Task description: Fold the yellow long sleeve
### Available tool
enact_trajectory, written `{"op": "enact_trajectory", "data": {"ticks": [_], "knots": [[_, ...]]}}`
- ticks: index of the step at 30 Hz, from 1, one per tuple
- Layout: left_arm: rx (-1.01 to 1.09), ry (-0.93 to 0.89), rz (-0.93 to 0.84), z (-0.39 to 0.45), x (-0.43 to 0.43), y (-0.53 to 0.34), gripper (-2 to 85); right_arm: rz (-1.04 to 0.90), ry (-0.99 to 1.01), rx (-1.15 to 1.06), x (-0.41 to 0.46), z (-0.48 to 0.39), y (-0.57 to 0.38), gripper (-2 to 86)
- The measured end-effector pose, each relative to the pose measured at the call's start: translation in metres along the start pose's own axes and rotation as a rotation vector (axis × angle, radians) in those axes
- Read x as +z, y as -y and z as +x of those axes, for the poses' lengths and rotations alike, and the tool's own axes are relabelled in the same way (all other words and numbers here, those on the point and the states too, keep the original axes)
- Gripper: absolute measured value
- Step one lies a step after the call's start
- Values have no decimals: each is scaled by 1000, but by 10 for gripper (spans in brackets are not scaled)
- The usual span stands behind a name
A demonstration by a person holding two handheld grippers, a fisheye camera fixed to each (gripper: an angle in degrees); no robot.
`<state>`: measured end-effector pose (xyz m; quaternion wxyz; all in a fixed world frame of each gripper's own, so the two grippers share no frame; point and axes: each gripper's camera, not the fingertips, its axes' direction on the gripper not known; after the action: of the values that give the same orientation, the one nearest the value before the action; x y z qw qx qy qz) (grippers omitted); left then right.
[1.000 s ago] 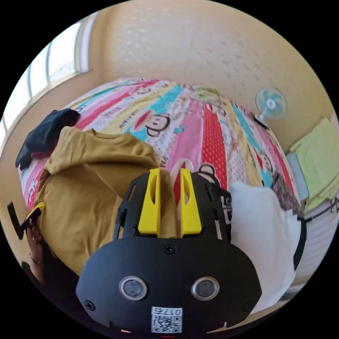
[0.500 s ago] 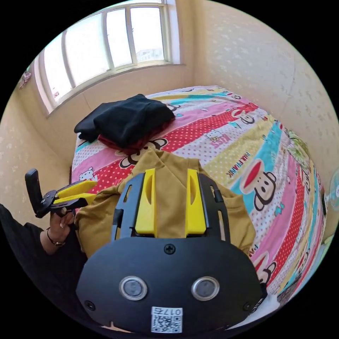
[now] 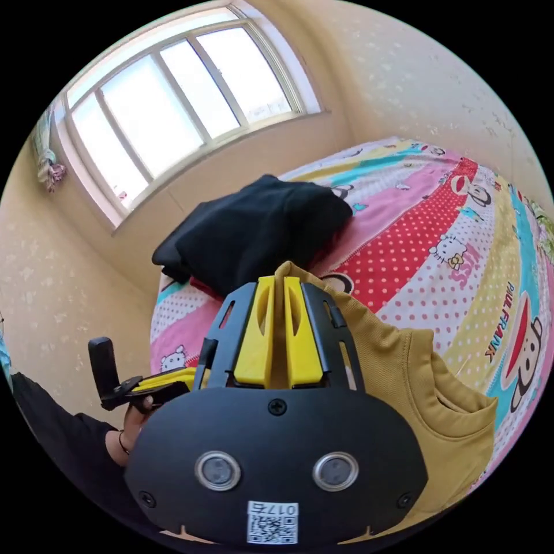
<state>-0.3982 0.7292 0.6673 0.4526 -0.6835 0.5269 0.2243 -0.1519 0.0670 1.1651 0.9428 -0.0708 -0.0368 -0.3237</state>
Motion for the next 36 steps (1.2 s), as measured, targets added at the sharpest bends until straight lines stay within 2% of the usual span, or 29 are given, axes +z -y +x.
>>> {"op": "enact_trajectory", "data": {"ticks": [1,2,5,8,9,12,15,17,19,22,25,27,29,32,34,36], "knots": [[-48,-31,-27,-12,5,2,34,-131,-83,3,40,2,-1,63],[-59,-60,-25,-17,5,2,35,-139,-88,-7,49,0,-3,68],[-72,-133,33,-27,-4,-1,46,-2,-95,13,12,-22,-15,96],[38,-88,165,-8,-27,-7,65,171,-119,-87,-62,-61,-70,108],[105,-55,190,6,-33,-9,68,206,-194,-100,-88,-68,-100,107],[262,-28,164,38,-25,-18,69,203,-442,23,-143,-44,-179,108],[356,-215,35,59,2,-23,71,170,-605,238,-184,24,-252,108],[380,-290,-67,68,23,-26,71,113,-581,378,-199,73,-282,106],[389,-198,-161,75,48,-30,78,36,-466,460,-197,118,-302,93],[363,-178,-209,70,64,-29,89,18,-342,536,-182,150,-302,86],[287,-202,-253,56,77,-24,83,-118,-225,651,-147,189,-289,84],[268,-222,-250,52,79,-24,77,-129,-172,678,-137,201,-282,64],[279,-224,-246,53,79,-24,77,-41,-114,604,-147,189,-267,54],[301,-207,-253,58,83,-25,80,207,-106,396,-195,142,-249,47],[300,-202,-259,59,87,-25,80,377,-77,296,-225,118,-267,45],[298,-202,-260,59,88,-25,80,424,-76,254,-224,120,-293,45]]}}
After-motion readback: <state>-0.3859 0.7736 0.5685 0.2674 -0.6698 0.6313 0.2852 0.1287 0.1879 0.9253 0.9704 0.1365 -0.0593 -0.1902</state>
